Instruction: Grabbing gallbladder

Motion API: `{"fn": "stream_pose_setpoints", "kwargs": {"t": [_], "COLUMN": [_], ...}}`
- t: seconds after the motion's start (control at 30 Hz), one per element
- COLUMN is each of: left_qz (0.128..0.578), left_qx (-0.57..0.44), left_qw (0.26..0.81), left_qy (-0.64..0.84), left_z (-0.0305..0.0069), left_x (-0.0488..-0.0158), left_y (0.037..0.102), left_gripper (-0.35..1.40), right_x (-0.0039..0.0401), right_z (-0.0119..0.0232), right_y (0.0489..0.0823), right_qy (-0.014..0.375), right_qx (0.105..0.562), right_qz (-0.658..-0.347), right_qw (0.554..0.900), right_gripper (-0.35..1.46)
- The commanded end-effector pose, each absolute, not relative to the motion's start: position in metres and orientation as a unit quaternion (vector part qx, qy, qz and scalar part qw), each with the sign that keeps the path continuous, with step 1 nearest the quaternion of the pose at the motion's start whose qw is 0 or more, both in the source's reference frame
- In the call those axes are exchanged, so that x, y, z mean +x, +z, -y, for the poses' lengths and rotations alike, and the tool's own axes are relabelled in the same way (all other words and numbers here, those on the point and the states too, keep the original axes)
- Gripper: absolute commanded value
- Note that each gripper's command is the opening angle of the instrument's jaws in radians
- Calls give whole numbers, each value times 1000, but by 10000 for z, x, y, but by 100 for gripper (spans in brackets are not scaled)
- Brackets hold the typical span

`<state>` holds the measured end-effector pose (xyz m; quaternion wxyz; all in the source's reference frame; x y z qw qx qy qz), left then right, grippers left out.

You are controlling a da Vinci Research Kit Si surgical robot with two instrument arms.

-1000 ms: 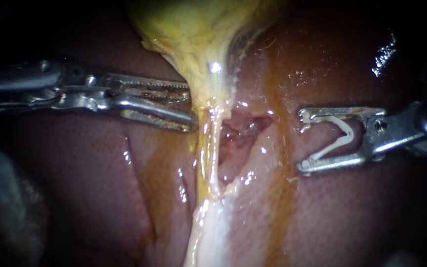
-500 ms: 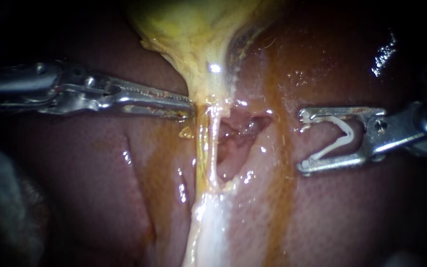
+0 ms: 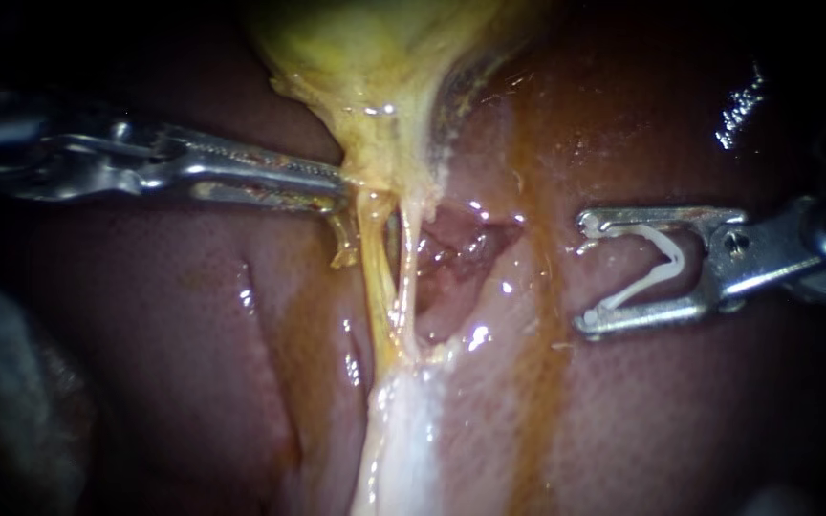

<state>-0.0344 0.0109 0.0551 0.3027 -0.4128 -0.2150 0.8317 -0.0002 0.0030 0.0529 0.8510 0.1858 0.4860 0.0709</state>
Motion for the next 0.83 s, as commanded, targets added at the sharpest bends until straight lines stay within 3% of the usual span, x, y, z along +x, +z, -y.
{"fn": "stream_pose_setpoints", "kwargs": {"t": [0.03, 0.83], "left_qz": [215, 211], "left_qx": [-413, -412], "left_qw": [304, 308], "left_qy": [831, 831], "left_z": [-110, -119], "left_x": [-342, -326], "left_y": [548, 539], "left_gripper": [-35, -35], "right_x": [-2, -2], "right_z": [-30, -30], "right_y": [530, 530], "right_qy": [71, 71], "right_qx": [186, 186], "right_qz": [-486, -486], "right_qw": [851, 851], "right_gripper": [50, 50]}}
